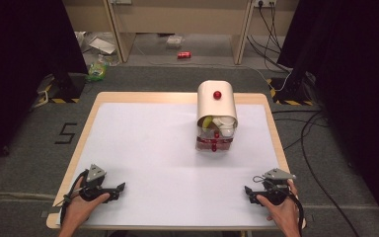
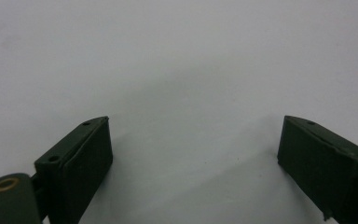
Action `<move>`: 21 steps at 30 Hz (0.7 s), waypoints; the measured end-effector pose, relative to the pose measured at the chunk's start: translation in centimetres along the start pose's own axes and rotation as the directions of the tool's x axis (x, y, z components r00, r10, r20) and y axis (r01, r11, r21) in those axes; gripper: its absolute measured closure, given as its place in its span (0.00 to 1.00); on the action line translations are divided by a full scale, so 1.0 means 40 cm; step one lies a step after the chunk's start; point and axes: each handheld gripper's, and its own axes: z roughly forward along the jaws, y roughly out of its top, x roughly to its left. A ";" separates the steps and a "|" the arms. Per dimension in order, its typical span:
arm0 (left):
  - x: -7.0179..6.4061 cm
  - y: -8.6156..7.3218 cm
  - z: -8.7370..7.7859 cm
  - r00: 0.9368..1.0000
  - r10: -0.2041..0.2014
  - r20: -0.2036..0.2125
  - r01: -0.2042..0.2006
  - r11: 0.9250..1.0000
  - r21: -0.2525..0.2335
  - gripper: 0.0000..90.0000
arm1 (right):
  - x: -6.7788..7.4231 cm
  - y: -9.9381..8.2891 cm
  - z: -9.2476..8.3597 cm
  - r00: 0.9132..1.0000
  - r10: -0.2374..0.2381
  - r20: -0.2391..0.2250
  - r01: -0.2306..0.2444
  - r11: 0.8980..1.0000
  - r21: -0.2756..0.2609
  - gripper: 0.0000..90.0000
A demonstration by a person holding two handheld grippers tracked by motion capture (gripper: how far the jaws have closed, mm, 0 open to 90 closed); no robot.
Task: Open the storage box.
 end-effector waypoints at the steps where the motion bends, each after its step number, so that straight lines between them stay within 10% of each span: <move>1: 0.000 0.000 0.000 1.000 0.000 0.000 0.000 1.000 0.000 0.10 | -0.001 0.000 -0.001 1.000 -0.004 0.000 0.004 1.000 -0.005 0.05; 4: 0.000 0.000 0.000 1.000 0.000 0.000 0.000 1.000 0.000 0.10 | -0.003 0.003 -0.008 1.000 -0.005 0.000 0.005 1.000 -0.030 0.24; 21: 0.000 0.000 0.000 1.000 -0.001 0.001 0.001 1.000 -0.001 0.10 | 0.034 0.051 -0.040 0.998 -0.019 -0.063 0.011 0.993 -0.118 0.23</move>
